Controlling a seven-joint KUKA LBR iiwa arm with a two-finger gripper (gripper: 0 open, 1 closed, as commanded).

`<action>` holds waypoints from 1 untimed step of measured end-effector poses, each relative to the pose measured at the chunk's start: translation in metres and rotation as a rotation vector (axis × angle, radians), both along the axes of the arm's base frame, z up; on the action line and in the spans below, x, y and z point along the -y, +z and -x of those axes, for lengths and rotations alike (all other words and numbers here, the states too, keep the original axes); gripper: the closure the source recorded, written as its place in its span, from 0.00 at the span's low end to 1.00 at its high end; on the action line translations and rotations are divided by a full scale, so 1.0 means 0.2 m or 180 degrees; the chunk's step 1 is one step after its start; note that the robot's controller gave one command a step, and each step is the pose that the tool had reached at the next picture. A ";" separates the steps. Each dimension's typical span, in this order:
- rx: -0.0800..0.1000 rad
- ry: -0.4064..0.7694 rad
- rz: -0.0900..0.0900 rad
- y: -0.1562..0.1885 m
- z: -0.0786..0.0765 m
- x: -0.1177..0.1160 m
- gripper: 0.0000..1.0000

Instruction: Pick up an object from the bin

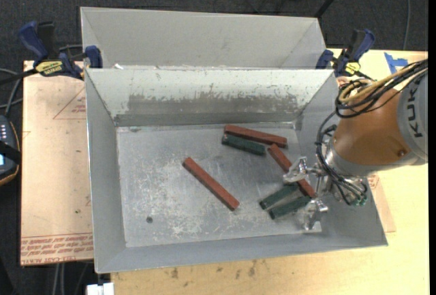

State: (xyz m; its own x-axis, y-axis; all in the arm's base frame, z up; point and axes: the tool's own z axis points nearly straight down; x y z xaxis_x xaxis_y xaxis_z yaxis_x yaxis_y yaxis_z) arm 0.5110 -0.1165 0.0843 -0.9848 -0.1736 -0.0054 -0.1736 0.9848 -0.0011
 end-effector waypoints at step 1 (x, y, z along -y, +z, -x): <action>-0.0008 0.0282 -0.0002 -0.08 -0.07 0.00 0.00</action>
Offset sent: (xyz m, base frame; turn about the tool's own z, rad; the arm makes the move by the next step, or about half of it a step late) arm 0.0187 0.0026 -0.0143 -0.1161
